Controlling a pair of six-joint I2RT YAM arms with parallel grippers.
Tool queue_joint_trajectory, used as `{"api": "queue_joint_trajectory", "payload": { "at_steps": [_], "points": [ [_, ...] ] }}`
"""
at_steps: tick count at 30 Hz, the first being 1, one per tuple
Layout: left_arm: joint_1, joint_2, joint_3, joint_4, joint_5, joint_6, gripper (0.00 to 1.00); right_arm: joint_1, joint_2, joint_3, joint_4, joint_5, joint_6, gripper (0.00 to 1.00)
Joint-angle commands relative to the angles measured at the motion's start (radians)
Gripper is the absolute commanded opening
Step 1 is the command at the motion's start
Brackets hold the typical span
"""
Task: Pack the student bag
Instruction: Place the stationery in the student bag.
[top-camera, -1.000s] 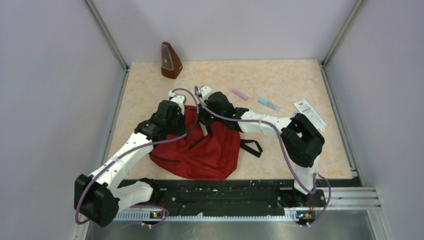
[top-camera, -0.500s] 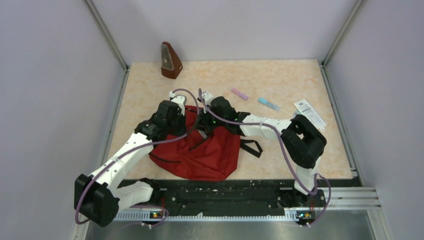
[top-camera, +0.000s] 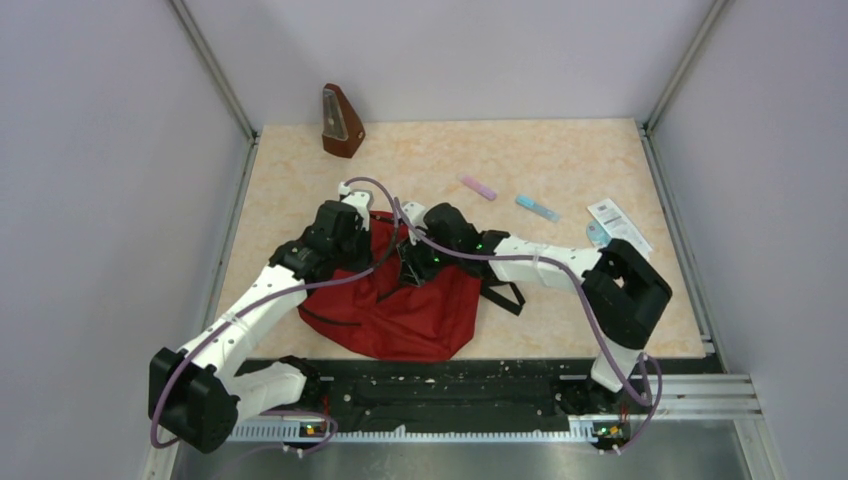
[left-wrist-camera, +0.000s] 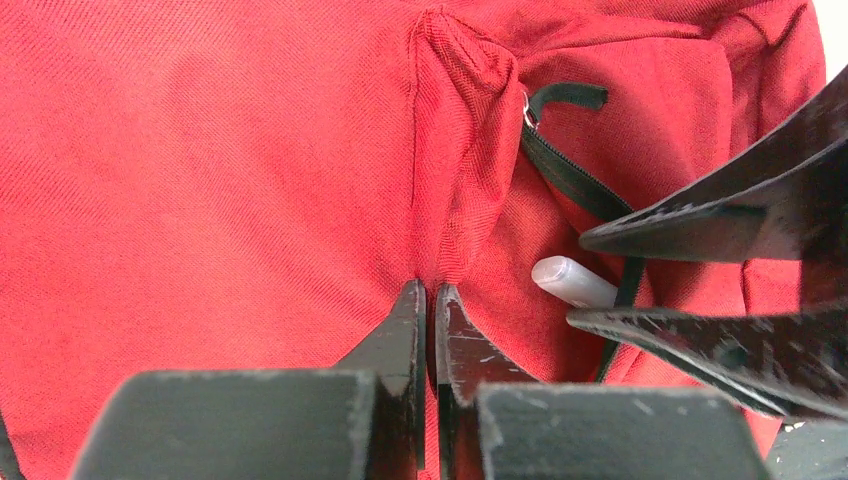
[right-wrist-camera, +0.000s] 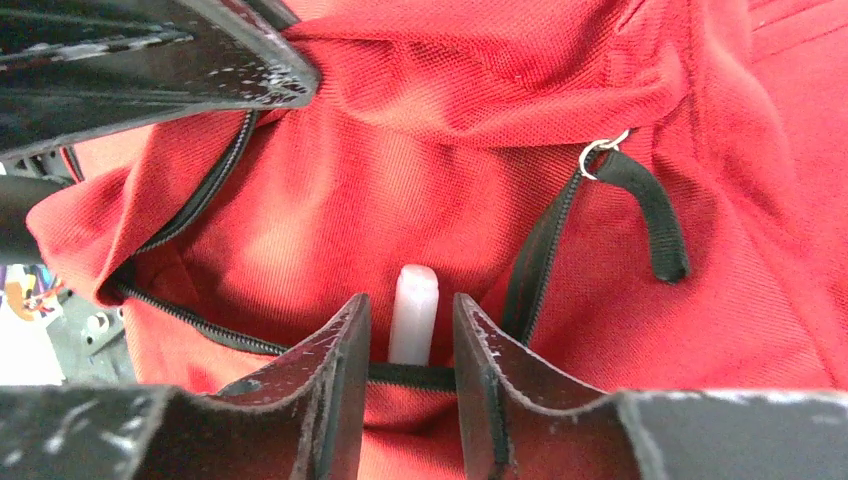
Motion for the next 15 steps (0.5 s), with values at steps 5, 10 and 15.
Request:
{"api": "queue_joint_trajectory", "payload": {
  "at_steps": [5, 10, 15],
  "points": [
    [0.004, 0.008, 0.032, 0.046, -0.021, 0.007, 0.0, 0.015, -0.154, 0.034, -0.087, 0.124, -0.029, 0.57],
    [0.005, -0.002, 0.032, 0.046, -0.038, 0.008, 0.0, -0.037, -0.223, 0.044, -0.165, 0.246, -0.032, 0.66],
    [0.005, -0.006, 0.03, 0.048, -0.048, 0.008, 0.0, -0.2, -0.278, 0.01, -0.191, 0.239, -0.041, 0.7]
  ]
}}
